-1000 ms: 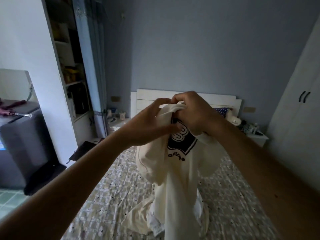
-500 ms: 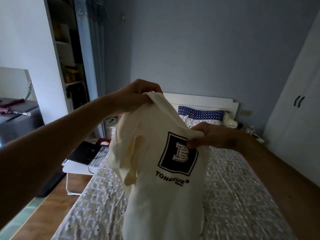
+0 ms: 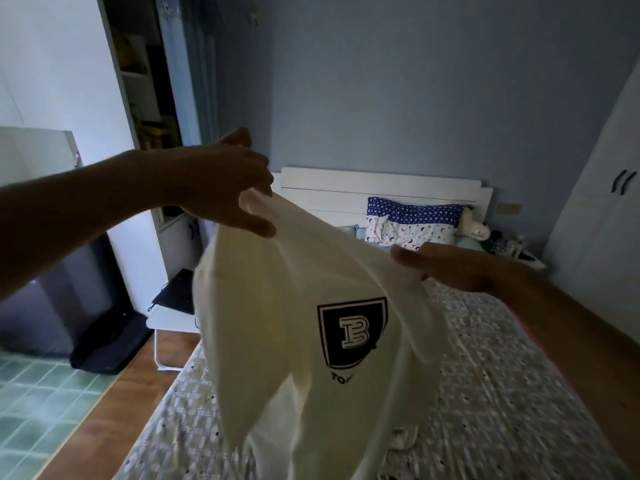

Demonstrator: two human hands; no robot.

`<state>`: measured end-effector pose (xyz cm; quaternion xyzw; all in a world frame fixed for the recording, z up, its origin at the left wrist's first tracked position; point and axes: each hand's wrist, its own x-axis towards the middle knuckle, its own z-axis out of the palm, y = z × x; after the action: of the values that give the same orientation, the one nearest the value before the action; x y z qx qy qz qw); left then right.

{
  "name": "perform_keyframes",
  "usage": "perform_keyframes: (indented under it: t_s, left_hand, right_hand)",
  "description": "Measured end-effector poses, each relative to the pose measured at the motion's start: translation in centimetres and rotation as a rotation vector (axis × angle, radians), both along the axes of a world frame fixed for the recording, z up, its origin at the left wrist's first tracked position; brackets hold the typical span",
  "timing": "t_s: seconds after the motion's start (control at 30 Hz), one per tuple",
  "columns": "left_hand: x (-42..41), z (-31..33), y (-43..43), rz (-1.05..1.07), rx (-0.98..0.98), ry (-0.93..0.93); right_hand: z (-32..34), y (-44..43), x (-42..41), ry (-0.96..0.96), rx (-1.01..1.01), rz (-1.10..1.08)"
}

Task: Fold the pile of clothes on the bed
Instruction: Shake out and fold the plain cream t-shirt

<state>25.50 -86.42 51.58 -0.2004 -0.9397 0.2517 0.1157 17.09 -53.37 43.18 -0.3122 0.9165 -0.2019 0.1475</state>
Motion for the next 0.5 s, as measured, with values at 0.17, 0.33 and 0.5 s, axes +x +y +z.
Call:
perform_keyframes:
  t_s: [0.17,0.33,0.5]
  left_hand:
    - [0.0,-0.7,0.1,-0.137,0.017,0.256]
    - [0.1,-2.9,0.3,-0.087,0.085,0.466]
    - [-1.4,-9.4,1.8,0.094,0.962,0.487]
  right_hand:
    - [0.5,-0.9,-0.7,0.343,-0.359,-0.221]
    - [1.8,-1.8,-0.1,0.718,-0.611,-0.273]
    - [3.5,-3.2,0.5,0.935,-0.793,-0.287]
